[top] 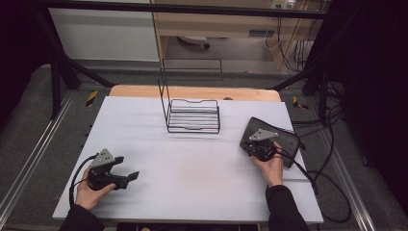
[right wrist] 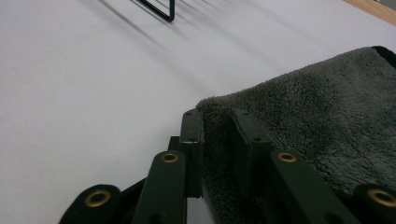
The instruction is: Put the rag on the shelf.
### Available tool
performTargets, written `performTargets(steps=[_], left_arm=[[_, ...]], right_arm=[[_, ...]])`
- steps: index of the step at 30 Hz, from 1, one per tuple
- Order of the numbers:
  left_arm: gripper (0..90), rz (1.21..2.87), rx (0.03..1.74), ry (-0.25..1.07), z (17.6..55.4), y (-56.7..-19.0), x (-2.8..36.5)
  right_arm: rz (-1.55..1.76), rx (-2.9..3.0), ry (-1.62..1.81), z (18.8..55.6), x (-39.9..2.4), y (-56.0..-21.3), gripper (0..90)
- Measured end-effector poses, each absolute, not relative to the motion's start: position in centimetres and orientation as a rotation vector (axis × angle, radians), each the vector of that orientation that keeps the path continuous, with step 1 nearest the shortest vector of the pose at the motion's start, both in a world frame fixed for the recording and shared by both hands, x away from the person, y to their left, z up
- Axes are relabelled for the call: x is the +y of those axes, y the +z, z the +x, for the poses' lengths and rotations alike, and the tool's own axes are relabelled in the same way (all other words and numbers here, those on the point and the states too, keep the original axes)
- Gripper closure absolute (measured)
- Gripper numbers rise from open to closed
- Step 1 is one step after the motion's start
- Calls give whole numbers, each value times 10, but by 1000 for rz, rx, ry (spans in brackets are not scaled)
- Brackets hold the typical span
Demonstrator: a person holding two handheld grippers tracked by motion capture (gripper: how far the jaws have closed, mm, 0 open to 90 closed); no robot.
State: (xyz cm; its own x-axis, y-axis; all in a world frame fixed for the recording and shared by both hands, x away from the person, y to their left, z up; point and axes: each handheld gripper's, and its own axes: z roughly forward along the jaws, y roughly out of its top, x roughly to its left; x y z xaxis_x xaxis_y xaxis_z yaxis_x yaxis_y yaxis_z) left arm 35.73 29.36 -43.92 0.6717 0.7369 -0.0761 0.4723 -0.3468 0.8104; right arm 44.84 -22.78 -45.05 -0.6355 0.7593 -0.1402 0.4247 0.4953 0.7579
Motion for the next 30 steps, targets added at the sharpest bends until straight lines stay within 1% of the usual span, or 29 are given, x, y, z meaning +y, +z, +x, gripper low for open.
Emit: performTargets(steps=[5, 9, 15, 20, 30], left_arm=[[109, 2009, 935, 383, 357, -439, 294], [110, 2008, 937, 382, 358, -439, 294], [111, 2015, 931, 381, 358, -439, 293], [112, 2015, 932, 380, 358, -439, 292], [112, 2017, 926, 384, 357, -438, 292]], right_arm=[[989, 2282, 988, 448, -230, -448, 834], [1011, 2268, 1045, 443, -233, -440, 840], [972, 2301, 1082, 426, -229, -427, 842], [946, 2343, 1137, 414, -217, -421, 842], [894, 2410, 1182, 396, -186, -422, 842]])
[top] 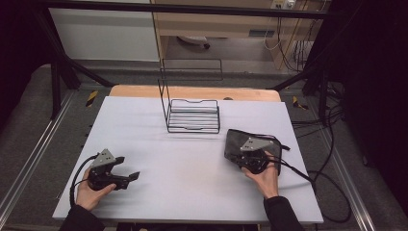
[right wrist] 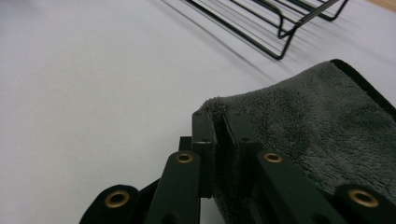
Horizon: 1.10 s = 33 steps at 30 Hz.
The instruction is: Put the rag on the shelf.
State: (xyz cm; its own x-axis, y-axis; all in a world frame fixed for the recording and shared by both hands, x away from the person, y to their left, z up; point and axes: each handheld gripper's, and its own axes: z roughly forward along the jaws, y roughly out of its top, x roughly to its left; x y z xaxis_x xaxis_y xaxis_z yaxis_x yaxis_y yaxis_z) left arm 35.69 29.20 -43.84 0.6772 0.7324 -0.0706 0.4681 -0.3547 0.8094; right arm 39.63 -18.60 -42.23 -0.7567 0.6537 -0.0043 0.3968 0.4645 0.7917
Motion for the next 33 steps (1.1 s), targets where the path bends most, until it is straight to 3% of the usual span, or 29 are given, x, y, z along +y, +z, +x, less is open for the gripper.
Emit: performTargets(steps=[33], left_arm=[[114, 2022, 926, 381, 357, -438, 291]], right_arm=[[914, 2510, 1272, 383, -107, -422, 845]])
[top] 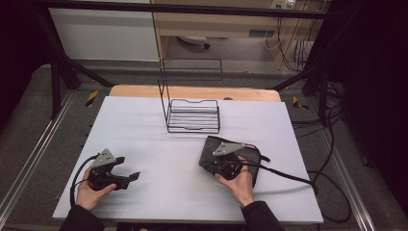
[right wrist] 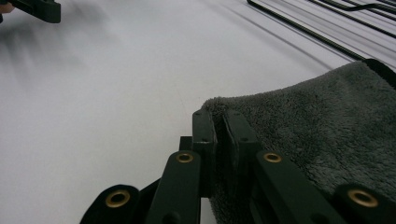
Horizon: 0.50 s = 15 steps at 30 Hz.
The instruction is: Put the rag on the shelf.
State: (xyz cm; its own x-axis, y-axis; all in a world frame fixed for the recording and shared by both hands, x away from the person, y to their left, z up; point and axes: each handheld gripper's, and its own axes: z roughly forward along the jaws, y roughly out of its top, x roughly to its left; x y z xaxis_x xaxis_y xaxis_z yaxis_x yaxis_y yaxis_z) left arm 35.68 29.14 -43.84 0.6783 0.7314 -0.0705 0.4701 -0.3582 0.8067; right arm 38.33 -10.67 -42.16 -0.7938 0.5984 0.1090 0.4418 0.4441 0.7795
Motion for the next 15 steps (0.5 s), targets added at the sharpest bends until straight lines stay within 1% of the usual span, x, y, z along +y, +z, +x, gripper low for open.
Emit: performTargets(steps=[10, 15], left_arm=[[114, 2021, 927, 382, 357, -438, 292], [115, 2022, 926, 381, 357, -438, 292]], right_arm=[[927, 2524, 1265, 390, -78, -420, 845], [962, 2525, 1244, 399, -61, -425, 845]])
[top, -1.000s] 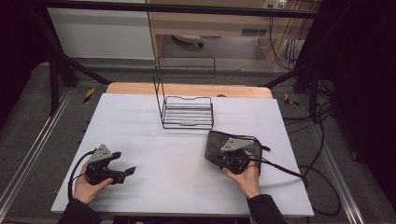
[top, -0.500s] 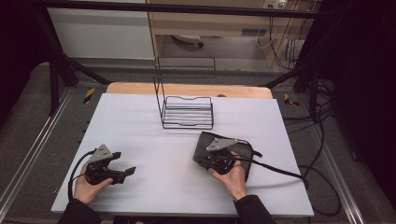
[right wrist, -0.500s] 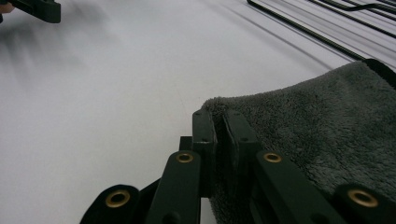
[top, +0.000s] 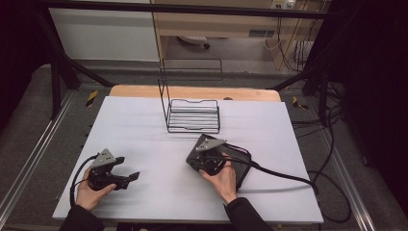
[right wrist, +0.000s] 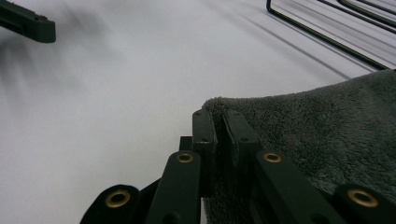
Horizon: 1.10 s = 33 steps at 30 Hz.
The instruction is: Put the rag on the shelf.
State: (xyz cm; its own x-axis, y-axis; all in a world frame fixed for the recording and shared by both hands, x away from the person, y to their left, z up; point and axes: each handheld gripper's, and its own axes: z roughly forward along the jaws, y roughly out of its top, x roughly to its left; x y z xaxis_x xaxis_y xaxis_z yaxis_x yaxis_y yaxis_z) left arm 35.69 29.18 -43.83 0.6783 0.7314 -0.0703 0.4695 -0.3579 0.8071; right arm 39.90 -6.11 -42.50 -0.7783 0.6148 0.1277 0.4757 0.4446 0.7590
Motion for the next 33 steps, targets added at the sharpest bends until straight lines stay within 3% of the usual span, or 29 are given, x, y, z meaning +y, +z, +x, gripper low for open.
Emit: performTargets(steps=[22, 27, 29, 33], left_arm=[[116, 2023, 925, 381, 357, -438, 292], [116, 2020, 927, 378, 357, -438, 292], [116, 2019, 926, 379, 357, -438, 292], [116, 2017, 928, 380, 356, -438, 293]], right_arm=[[1048, 2455, 1204, 421, -30, -442, 840], [1030, 2459, 1224, 418, -29, -444, 706], [984, 2455, 1282, 414, -32, -435, 584], [935, 2465, 1297, 408, -40, -421, 507]])
